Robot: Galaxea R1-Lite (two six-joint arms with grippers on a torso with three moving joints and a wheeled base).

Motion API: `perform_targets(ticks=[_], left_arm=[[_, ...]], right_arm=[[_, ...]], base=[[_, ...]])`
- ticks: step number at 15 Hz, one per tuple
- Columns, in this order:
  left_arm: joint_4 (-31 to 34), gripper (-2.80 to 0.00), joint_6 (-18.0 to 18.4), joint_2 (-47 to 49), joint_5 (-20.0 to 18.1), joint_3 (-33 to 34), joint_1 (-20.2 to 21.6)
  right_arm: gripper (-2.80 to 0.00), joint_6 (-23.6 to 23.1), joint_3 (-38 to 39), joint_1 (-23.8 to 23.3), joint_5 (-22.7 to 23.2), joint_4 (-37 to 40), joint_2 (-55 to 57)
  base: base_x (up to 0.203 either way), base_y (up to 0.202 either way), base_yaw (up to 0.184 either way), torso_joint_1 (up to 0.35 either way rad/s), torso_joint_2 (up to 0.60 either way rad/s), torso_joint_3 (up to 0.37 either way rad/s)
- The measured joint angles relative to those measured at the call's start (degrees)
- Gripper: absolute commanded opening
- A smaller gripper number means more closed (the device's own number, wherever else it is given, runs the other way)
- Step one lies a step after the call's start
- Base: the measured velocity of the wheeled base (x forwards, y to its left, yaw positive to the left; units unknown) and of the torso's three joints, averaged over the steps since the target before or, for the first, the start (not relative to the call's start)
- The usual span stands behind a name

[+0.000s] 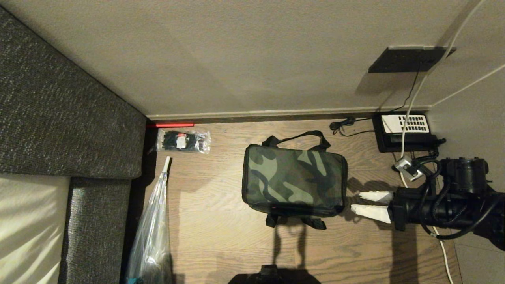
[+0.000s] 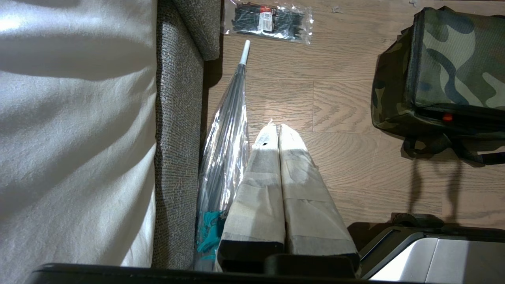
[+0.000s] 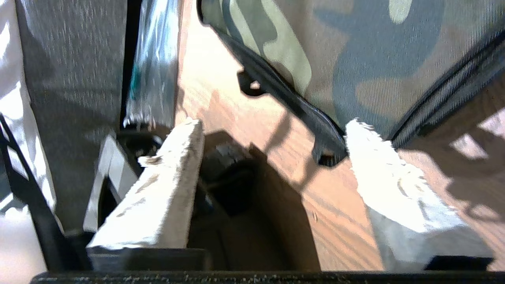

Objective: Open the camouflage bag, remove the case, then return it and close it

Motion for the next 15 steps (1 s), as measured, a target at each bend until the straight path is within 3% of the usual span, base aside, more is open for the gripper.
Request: perform_targets(ticks=[6, 7, 11, 15], left_arm=[[0.0, -2.80, 0.0, 0.0, 0.0, 0.0, 0.0], [0.0, -2.80, 0.0, 0.0, 0.0, 0.0, 0.0], [0.0, -2.80, 0.0, 0.0, 0.0, 0.0, 0.0], [0.0, -2.80, 0.0, 0.0, 0.0, 0.0, 0.0]], right_arm=[[0.00, 0.2, 0.0, -1.7, 0.3, 13.3, -9.4], [-2.80, 0.4, 0.4, -1.7, 0.4, 14.2, -10.4], [-2.80, 2.5, 2.6, -1.8, 2.2, 18.5, -16.0], [-2.80, 3.0, 3.9, -1.5, 2.2, 27.7, -23.7]], base=[[0.000, 0.000, 0.000, 0.000, 0.00, 0.000], [0.000, 0.000, 0.000, 0.000, 0.00, 0.000], [0.000, 0.000, 0.000, 0.000, 0.00, 0.000], [0.000, 0.000, 0.000, 0.000, 0.00, 0.000]])
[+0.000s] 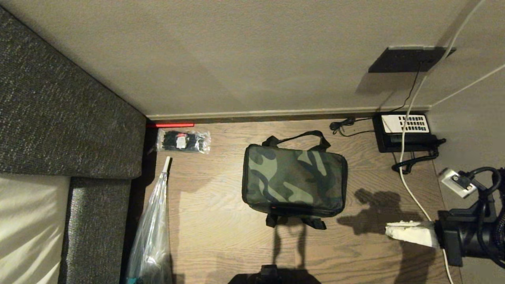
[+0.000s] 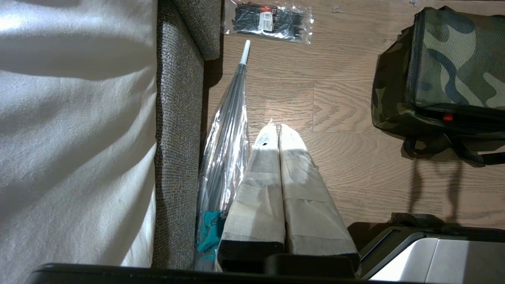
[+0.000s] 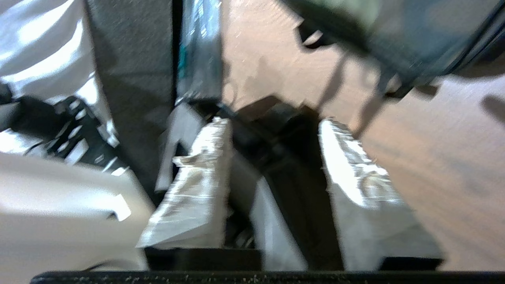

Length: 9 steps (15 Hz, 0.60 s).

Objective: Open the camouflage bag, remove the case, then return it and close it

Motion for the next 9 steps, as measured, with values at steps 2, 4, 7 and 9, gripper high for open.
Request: perform_targets(ticks=[2, 4, 7, 9], left_arm=[[0.0, -2.80, 0.0, 0.0, 0.0, 0.0, 0.0], [0.0, -2.80, 0.0, 0.0, 0.0, 0.0, 0.0], [0.0, -2.80, 0.0, 0.0, 0.0, 0.0, 0.0], [0.0, -2.80, 0.0, 0.0, 0.0, 0.0, 0.0]], right_arm=[[-2.80, 0.1, 1.3, 0.0, -1.6, 4.1, -5.3], [-2.80, 0.1, 3.7, 0.1, -6.4, 6.4, -11.5], [-2.80, 0.8, 6.9, 0.1, -16.2, 11.0, -23.3], [-2.80, 1.0, 8.4, 0.2, -21.9, 16.4, -33.7]], base=[[0.000, 0.000, 0.000, 0.000, 0.00, 0.000], [0.000, 0.000, 0.000, 0.000, 0.00, 0.000], [0.000, 0.000, 0.000, 0.000, 0.00, 0.000], [0.000, 0.000, 0.000, 0.000, 0.00, 0.000]])
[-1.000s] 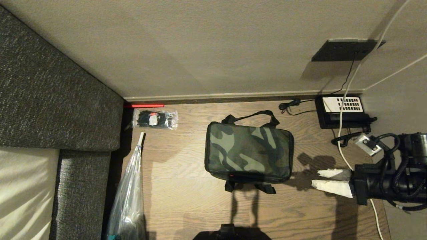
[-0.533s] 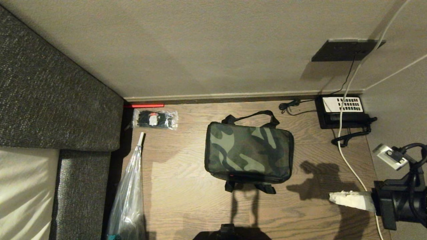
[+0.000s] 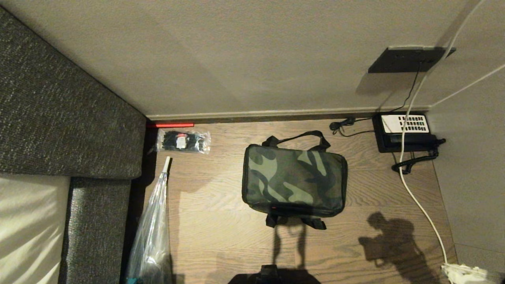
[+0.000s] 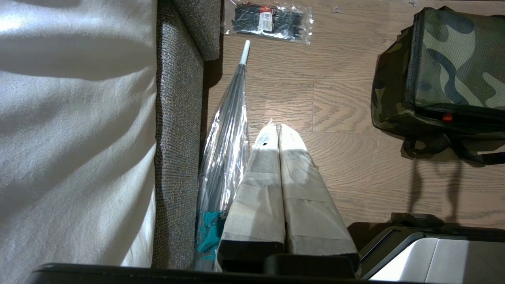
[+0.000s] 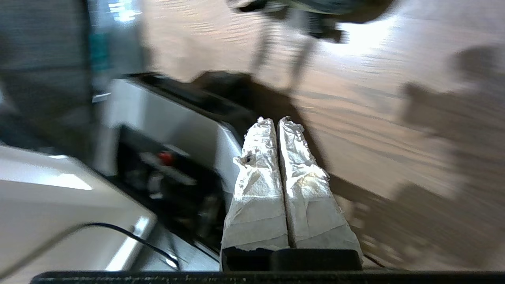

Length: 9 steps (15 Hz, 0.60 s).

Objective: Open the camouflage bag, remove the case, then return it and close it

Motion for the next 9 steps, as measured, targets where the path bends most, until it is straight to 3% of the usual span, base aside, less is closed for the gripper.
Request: perform_targets(ticks=[3, 5, 7, 9], left_arm=[[0.0, -2.80, 0.0, 0.0, 0.0, 0.0, 0.0], [0.0, -2.80, 0.0, 0.0, 0.0, 0.0, 0.0], [0.0, -2.80, 0.0, 0.0, 0.0, 0.0, 0.0], [0.0, -2.80, 0.0, 0.0, 0.0, 0.0, 0.0]], right_arm=[[-2.80, 0.5, 1.3, 0.3, -8.0, 11.3, -16.2], [-2.80, 3.2, 4.4, 1.1, -17.0, 14.5, -24.5], [-2.80, 5.8, 9.0, 1.8, -22.6, 9.0, -28.9], [-2.80, 6.2, 11.5, 2.2, -22.7, 3.4, -31.1]], base=[[0.000, 0.000, 0.000, 0.000, 0.00, 0.000], [0.000, 0.000, 0.000, 0.000, 0.00, 0.000], [0.000, 0.000, 0.000, 0.000, 0.00, 0.000], [0.000, 0.000, 0.000, 0.000, 0.00, 0.000]])
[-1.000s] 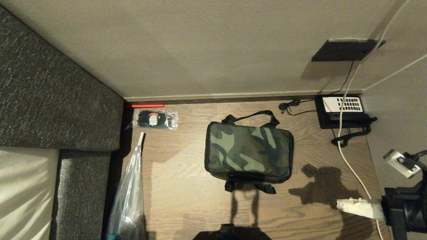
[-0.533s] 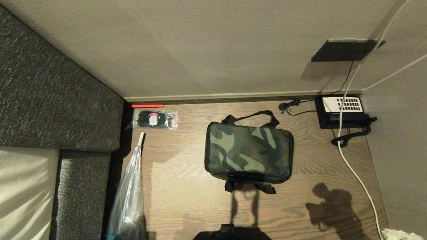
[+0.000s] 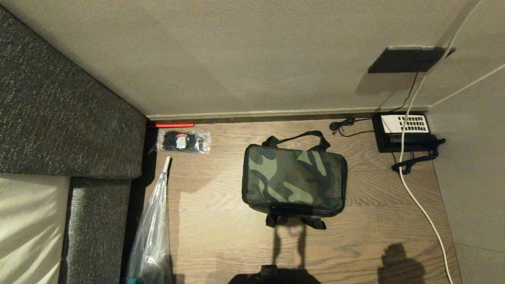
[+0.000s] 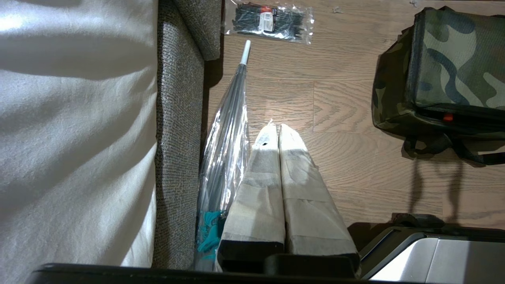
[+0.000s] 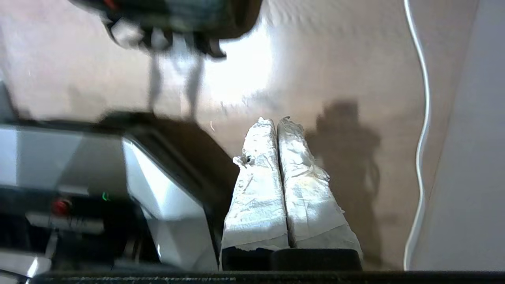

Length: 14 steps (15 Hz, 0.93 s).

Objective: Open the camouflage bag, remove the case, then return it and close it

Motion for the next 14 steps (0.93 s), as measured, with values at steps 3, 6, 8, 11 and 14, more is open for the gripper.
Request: perform_targets(ticks=[3, 6, 8, 11, 14], left_arm=[[0.0, -2.80, 0.0, 0.0, 0.0, 0.0, 0.0], [0.0, -2.80, 0.0, 0.0, 0.0, 0.0, 0.0], [0.0, -2.80, 0.0, 0.0, 0.0, 0.0, 0.0], [0.0, -2.80, 0.0, 0.0, 0.0, 0.0, 0.0], [0.0, -2.80, 0.0, 0.0, 0.0, 0.0, 0.0]], right_arm=[[-2.80, -1.1, 1.9, 0.0, -0.7, -4.6, -2.8], [-2.80, -0.7, 4.0, -0.4, -4.8, -5.2, -7.0], [-2.80, -0.3, 4.3, -0.5, -5.2, -5.5, -10.6], [-2.80, -0.2, 4.6, -0.6, -5.3, -5.6, -13.8], [-2.80, -0.1, 4.7, -0.6, -5.3, -5.4, -14.8]], base=[[0.000, 0.000, 0.000, 0.000, 0.00, 0.000], [0.000, 0.000, 0.000, 0.000, 0.00, 0.000], [0.000, 0.000, 0.000, 0.000, 0.00, 0.000], [0.000, 0.000, 0.000, 0.000, 0.00, 0.000], [0.000, 0.000, 0.000, 0.000, 0.00, 0.000]])
